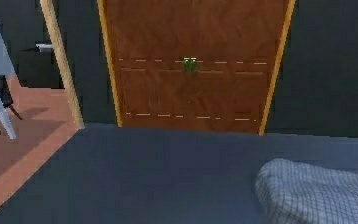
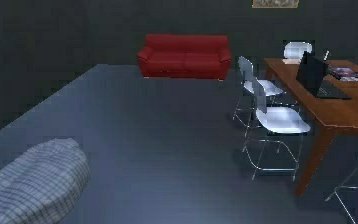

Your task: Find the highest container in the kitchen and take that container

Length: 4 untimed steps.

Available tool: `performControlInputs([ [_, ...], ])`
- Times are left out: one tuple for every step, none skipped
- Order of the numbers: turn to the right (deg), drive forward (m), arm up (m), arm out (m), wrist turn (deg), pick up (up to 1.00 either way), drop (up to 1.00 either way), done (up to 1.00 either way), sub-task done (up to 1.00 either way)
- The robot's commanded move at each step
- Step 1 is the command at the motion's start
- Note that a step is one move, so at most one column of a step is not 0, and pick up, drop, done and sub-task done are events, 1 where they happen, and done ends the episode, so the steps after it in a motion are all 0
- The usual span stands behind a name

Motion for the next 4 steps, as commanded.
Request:
performControlInputs([
  [-3.0, 0.00, 0.00, 0.00, 0.0, 0.00, 0.00, 0.00, 0.00],
  [45.0, 0.00, 0.00, 0.00, 0.0, 0.00, 0.00, 0.00, 0.00],
  [45.0, 0.00, 0.00, 0.00, 0.0, 0.00, 0.00, 0.00, 0.00],
  [6.0, 0.00, 0.00, 0.00, 0.0, 0.00, 0.00, 0.00, 0.00],
])
